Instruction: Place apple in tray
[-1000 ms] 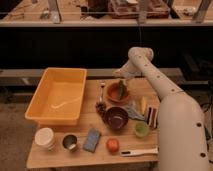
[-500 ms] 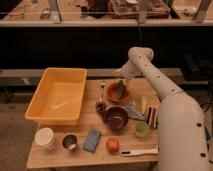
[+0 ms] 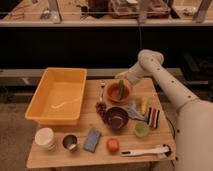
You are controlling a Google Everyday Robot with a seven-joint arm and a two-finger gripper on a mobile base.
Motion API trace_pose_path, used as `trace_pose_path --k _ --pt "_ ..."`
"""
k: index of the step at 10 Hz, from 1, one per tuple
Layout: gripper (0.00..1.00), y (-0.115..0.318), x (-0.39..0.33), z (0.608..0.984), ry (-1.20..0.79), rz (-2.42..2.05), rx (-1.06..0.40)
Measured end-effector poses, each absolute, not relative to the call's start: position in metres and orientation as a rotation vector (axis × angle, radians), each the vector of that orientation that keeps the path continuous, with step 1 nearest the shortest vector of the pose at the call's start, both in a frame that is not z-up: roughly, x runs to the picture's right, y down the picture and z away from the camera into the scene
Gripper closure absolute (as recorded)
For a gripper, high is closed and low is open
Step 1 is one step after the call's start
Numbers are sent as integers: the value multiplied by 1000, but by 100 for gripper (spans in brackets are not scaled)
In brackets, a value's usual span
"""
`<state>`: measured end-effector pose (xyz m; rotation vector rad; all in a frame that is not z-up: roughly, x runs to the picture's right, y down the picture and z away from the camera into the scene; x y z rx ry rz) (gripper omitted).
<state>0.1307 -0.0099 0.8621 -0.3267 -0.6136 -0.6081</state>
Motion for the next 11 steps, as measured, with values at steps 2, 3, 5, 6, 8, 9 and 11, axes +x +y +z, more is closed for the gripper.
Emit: trace_pose_path --k 2,3,5,6,8,9,11 --pt "20 12 136 811 -626 -649 -320" --pt "20 15 134 779 -626 -692 -318" --pt "20 12 127 746 -628 -747 -329" --pt "20 11 124 738 -629 -763 -334" --pt "20 11 124 738 -631 -763 -334" --pt "20 11 125 739 -636 -760 -334" --pt "20 17 121 746 -718 -766 -323"
